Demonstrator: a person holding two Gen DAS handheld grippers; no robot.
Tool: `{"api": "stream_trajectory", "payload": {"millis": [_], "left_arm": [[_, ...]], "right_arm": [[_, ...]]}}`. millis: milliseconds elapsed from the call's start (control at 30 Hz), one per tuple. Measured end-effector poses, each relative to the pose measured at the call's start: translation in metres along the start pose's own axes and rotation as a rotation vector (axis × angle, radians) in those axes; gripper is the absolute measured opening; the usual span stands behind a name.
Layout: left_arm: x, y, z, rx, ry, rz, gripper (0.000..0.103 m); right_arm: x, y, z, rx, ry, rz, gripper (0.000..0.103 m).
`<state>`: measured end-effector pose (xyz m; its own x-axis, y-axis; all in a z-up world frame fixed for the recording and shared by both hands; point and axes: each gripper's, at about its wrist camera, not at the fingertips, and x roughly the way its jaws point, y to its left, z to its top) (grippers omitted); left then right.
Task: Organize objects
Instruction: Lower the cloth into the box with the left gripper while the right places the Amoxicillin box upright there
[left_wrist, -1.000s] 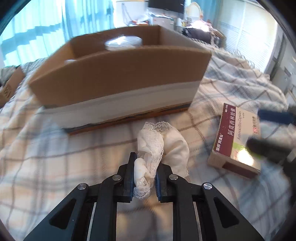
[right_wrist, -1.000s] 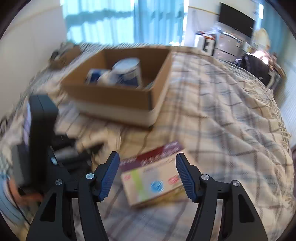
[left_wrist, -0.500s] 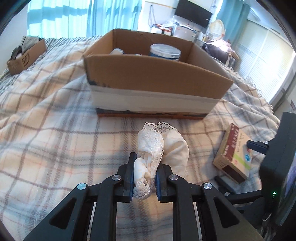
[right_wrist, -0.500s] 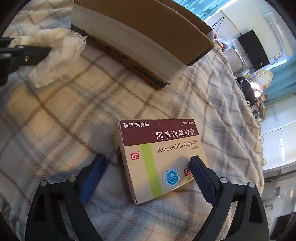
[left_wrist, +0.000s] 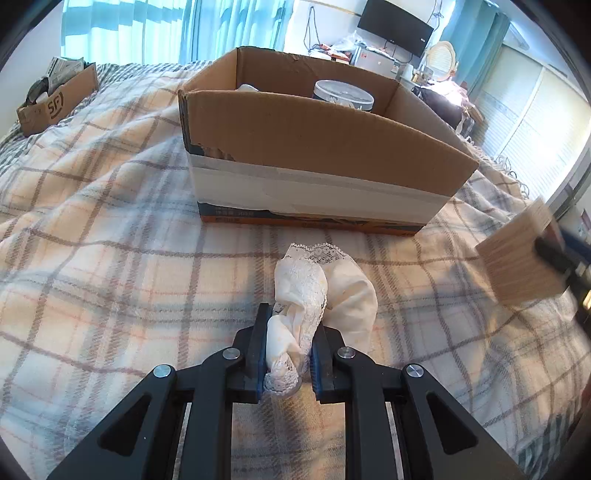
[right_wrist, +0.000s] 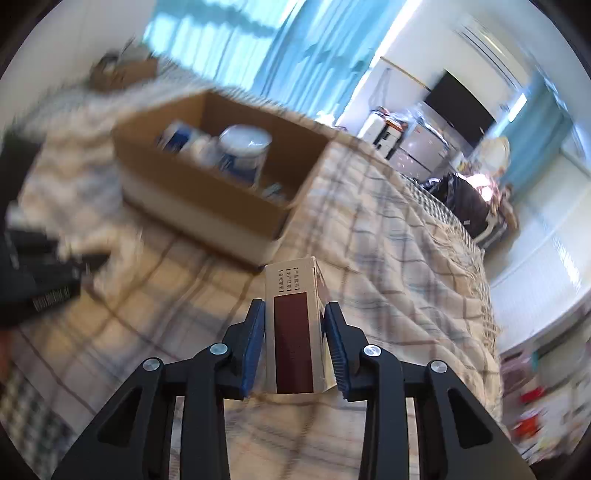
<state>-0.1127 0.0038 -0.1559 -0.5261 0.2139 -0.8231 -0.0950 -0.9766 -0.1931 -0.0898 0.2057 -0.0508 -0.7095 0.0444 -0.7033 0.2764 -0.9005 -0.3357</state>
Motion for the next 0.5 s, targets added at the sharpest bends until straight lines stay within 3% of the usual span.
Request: {"api": "stream_trajectory", "payload": {"millis": [167, 333, 500], "left_arm": [[0.003, -0.002, -0.001, 0.008, 0.005, 0.010, 0.017], [0.005, -0.003, -0.001, 0.017, 0.012, 0.020, 0.017], [-0.005, -0.007, 0.000, 0.017, -0.010, 0.009, 0.017]], "right_arm": [[-0.002, -0.045, 0.005, 0.151, -0.022, -0.037, 0.031], [0.022, -0.083, -0.001, 0.335, 0.007, 0.084, 0.030], [0.007, -0.078, -0.002, 0.326, -0.040, 0.133, 0.029]]}}
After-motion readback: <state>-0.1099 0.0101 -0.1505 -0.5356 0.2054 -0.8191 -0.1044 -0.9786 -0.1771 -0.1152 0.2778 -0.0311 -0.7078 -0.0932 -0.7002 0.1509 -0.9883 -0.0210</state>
